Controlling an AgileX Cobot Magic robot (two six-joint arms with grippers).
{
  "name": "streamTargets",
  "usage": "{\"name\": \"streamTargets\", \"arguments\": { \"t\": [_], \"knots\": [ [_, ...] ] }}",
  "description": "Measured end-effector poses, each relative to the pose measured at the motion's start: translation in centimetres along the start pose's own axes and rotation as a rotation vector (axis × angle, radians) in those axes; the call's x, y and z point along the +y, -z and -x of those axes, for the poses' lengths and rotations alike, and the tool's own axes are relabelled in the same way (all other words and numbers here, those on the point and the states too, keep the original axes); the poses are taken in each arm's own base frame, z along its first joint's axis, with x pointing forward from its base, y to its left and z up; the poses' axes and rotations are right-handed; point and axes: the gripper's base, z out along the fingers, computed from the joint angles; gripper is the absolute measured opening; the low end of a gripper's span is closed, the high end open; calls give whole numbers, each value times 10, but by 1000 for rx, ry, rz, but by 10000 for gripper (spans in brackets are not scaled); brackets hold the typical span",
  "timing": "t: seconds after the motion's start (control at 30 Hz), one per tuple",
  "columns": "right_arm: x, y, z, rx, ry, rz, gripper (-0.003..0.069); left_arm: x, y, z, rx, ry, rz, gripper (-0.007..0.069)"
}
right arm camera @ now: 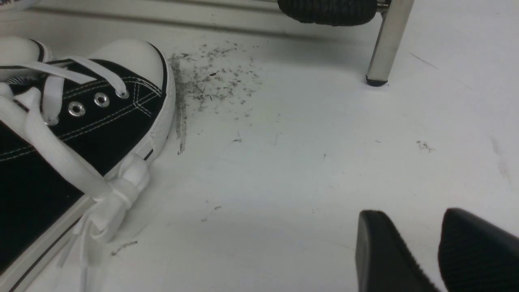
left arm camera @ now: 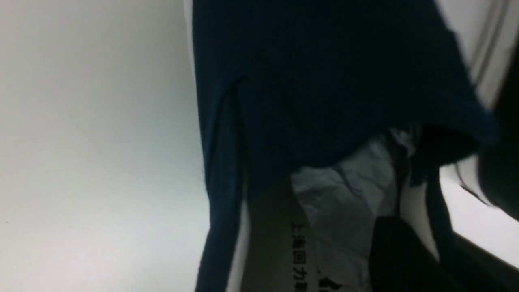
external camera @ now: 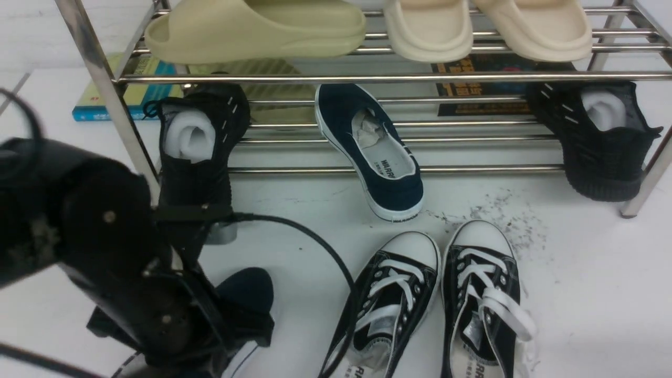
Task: Take the shoes off the shelf with your hand on the white table.
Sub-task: 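Set the held shoe down on the floor in front of the rack with the left gripper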
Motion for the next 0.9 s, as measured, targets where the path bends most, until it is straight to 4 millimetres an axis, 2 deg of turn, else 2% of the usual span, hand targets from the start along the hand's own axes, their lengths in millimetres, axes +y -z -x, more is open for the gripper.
{"name": "streamTargets", "arguments": {
  "t": [0.27,0.4,0.5,0.53,0.57,0.63,0.77,0.9],
  "knots": [
    [0,0,0,0,0,0,240,2,-44,14,68,3,96,37],
    [0,0,0,0,0,0,240,2,-57,18,79,34,113,66],
    [0,0,0,0,0,0,240,2,-58,20,52,44,112,108],
    [0,0,0,0,0,0,240,0,-55,26,9,50,100,160],
    [0,0,0,0,0,0,240,0,-55,27,1,49,98,167],
    [0,0,0,0,0,0,240,-5,-46,39,-67,55,80,258],
    [0,0,0,0,0,0,240,-11,-19,55,-147,100,55,398],
    [0,0,0,0,0,0,240,-18,9,73,-228,119,36,483]
  ]
}}
